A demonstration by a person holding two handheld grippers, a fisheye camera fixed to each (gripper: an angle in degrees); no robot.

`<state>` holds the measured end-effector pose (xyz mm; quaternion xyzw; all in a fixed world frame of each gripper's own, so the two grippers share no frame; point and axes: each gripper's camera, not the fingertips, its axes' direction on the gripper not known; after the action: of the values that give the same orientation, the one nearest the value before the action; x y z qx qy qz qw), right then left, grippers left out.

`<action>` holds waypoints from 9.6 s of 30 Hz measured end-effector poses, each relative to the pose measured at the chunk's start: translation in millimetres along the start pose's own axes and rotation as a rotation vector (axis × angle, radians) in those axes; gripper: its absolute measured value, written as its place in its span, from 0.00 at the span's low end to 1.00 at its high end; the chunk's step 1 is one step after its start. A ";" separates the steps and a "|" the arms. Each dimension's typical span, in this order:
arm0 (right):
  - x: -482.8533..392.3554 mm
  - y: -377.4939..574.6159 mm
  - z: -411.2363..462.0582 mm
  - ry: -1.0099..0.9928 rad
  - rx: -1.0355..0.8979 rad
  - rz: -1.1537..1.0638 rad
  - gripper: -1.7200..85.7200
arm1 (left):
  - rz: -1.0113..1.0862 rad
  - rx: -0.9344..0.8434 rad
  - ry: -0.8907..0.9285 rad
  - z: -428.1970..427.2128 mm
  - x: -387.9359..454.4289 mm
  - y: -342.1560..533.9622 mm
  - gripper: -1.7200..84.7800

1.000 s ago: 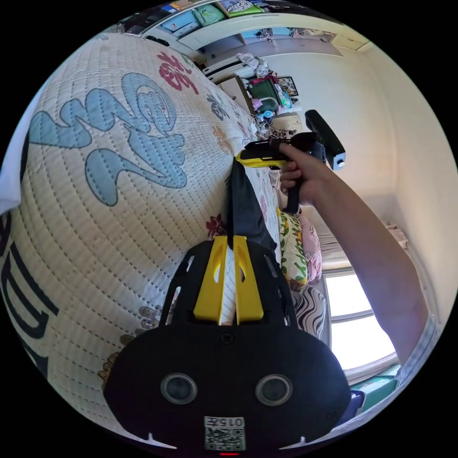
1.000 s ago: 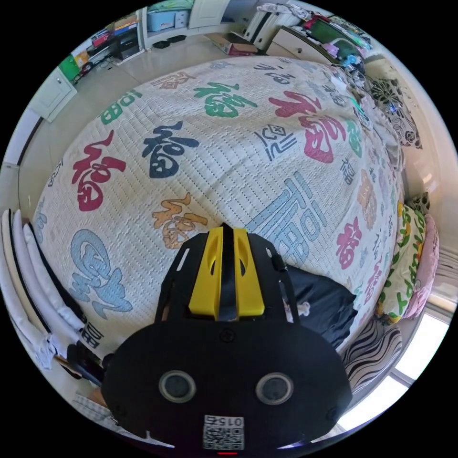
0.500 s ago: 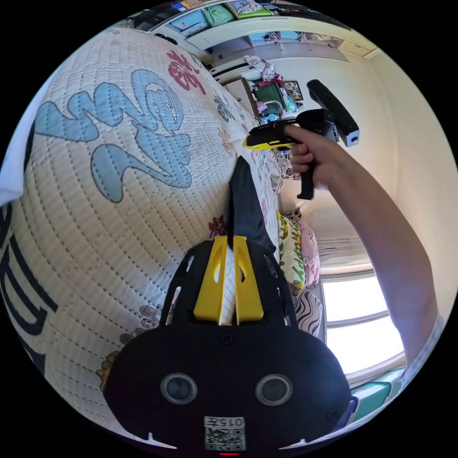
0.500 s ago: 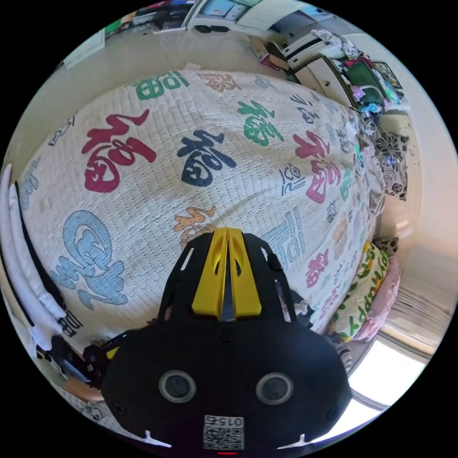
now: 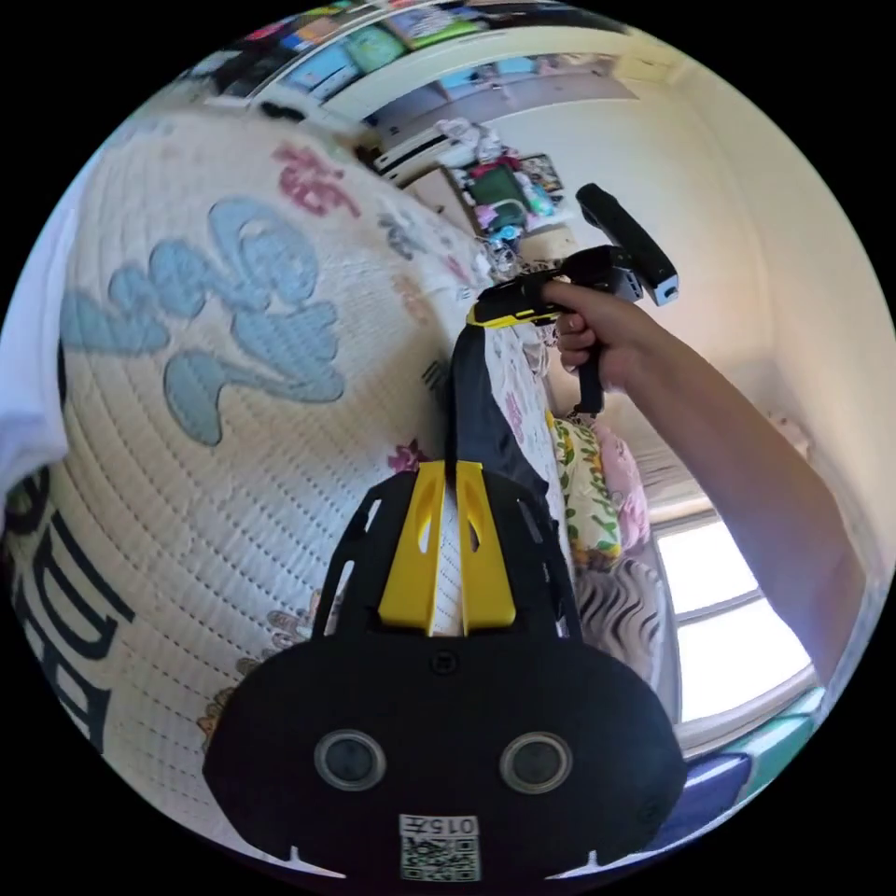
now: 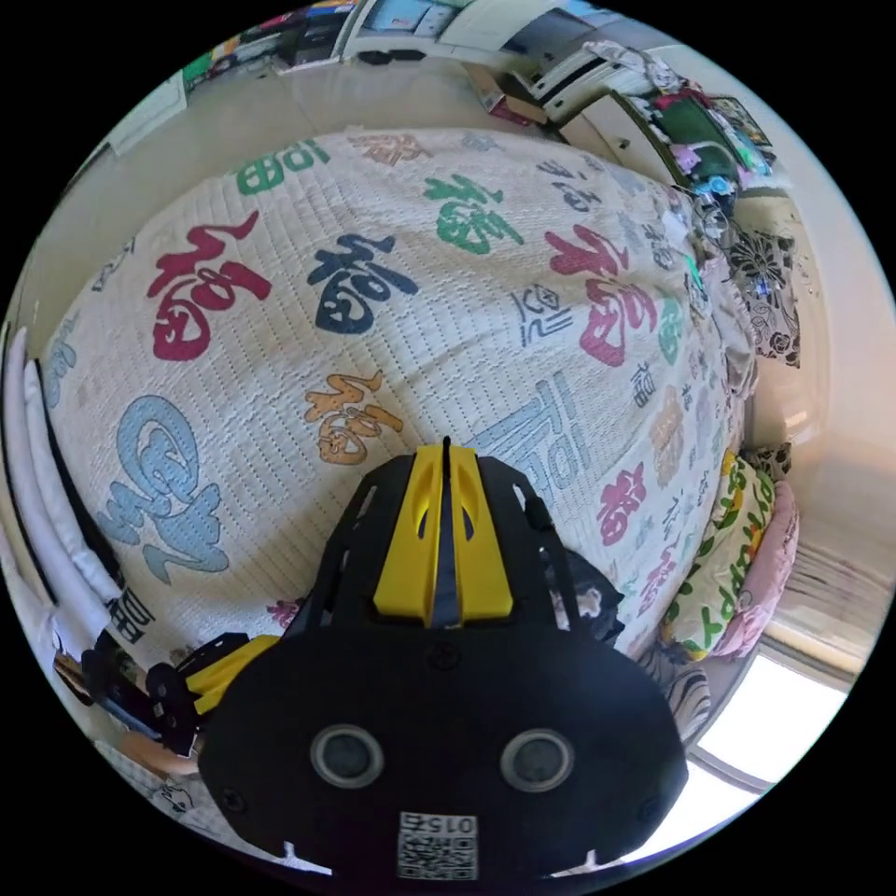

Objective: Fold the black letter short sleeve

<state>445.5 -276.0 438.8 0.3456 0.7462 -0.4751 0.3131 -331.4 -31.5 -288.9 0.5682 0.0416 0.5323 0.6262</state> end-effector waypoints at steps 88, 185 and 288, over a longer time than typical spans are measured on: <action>484.8 597.5 -292.4 -0.317 0.316 0.701 0.15 | 1.141 -0.554 -0.160 462.2 397.6 -23.2 0.13; 492.7 999.9 -479.5 -0.705 0.362 0.998 0.07 | 0.763 -0.571 -0.261 344.9 343.2 -60.2 0.05; 272.9 408.4 -257.8 -0.706 0.233 0.455 0.16 | 0.543 -0.174 -0.166 -32.3 93.4 200.5 0.02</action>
<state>587.6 148.6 111.4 0.3507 0.4397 -0.5640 0.6047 -436.5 14.1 -97.0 0.5445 -0.2091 0.6335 0.5084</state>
